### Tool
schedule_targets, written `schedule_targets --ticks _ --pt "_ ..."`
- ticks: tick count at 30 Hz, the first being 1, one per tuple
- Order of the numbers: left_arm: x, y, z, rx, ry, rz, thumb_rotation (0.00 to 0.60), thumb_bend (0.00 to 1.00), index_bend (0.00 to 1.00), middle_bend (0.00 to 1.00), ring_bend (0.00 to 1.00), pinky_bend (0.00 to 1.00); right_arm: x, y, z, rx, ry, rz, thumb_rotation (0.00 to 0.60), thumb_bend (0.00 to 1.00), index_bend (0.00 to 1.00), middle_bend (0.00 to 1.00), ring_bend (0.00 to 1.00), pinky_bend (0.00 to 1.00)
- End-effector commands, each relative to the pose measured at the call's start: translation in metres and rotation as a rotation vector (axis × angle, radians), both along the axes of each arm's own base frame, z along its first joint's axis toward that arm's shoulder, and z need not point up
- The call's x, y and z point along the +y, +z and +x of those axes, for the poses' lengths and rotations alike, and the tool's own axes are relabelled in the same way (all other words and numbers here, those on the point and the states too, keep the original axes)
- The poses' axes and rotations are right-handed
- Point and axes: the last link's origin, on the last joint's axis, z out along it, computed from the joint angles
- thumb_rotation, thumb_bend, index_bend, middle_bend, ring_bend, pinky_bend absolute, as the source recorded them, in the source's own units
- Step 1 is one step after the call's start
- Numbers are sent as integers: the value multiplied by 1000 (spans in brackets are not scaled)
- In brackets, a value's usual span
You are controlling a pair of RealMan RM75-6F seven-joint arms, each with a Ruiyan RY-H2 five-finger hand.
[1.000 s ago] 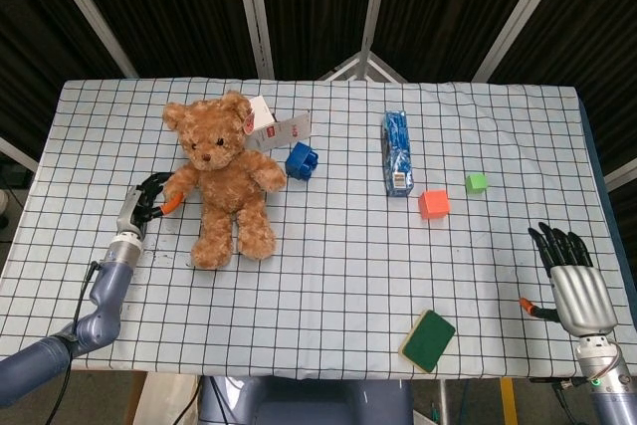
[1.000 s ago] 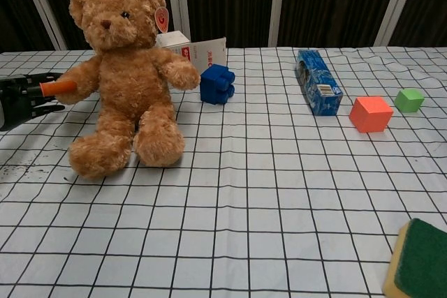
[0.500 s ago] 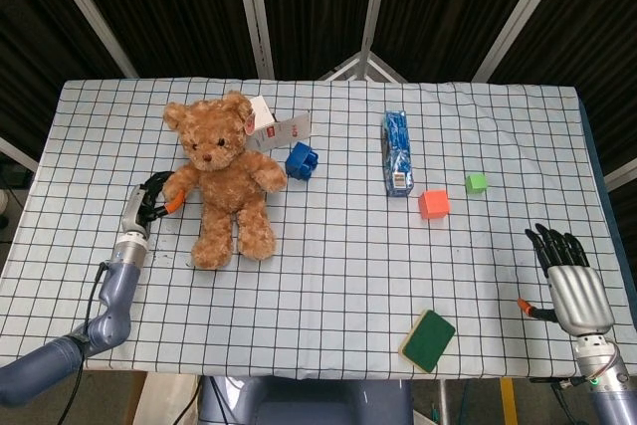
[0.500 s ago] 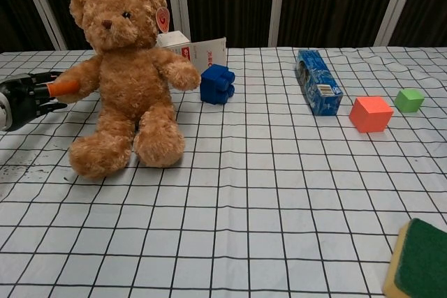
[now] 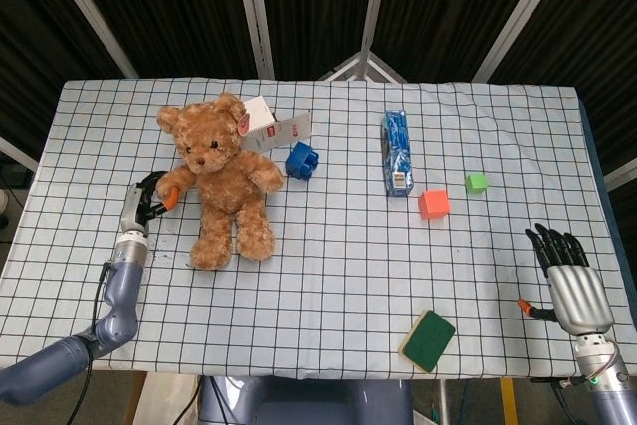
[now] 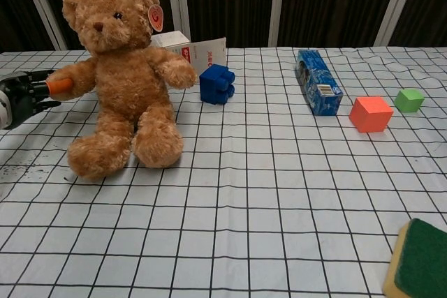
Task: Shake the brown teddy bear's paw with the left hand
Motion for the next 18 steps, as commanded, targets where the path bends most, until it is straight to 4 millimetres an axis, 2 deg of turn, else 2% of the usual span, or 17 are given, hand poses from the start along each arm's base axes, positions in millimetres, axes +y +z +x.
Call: schedule_targets --ticks 1,10,18 --pt "1 3 4 -2 -6 13 600 644 428 395 0 0 0 0 0 1 0 2 600 101 0 0 0 0" --pt "-2 8 18 -15 -32 26 600 636 425 390 0 0 0 -2 1 5 0 5 600 101 0 0 0 0" --pt "-4 7 -2 18 35 3 600 636 425 388 0 0 0 -2 1 6 2 9 600 102 0 0 0 0"
